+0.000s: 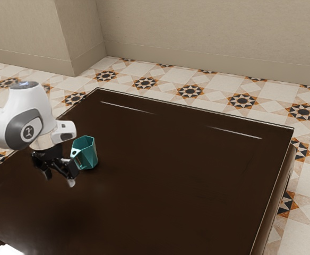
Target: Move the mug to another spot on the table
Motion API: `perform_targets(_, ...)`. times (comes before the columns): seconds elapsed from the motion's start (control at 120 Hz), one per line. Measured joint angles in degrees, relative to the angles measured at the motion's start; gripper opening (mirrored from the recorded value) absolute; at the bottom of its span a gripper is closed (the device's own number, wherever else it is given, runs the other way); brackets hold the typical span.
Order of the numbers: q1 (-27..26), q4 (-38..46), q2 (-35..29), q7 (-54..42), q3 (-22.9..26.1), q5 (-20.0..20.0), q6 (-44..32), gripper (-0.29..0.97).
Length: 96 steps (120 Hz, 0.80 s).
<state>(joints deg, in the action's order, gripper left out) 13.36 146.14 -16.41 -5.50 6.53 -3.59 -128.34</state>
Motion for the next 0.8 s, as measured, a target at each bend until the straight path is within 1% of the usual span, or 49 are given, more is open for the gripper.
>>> perform_targets(0.142, 0.8, 0.6, 2.5, -4.3, 0.1, -0.4, -7.6, 0.68)
perform_targets(0.25, 2.2, -0.6, 4.6, -8.3, 0.1, -0.6, -10.7, 0.68)
perform_targets(0.642, 6.2, -10.0, 16.6, -20.7, 0.1, -1.7, -10.5, 0.68)
perform_targets(0.8, 7.0, -12.5, 20.0, -24.0, 0.2, -1.9, -10.6, 0.68)
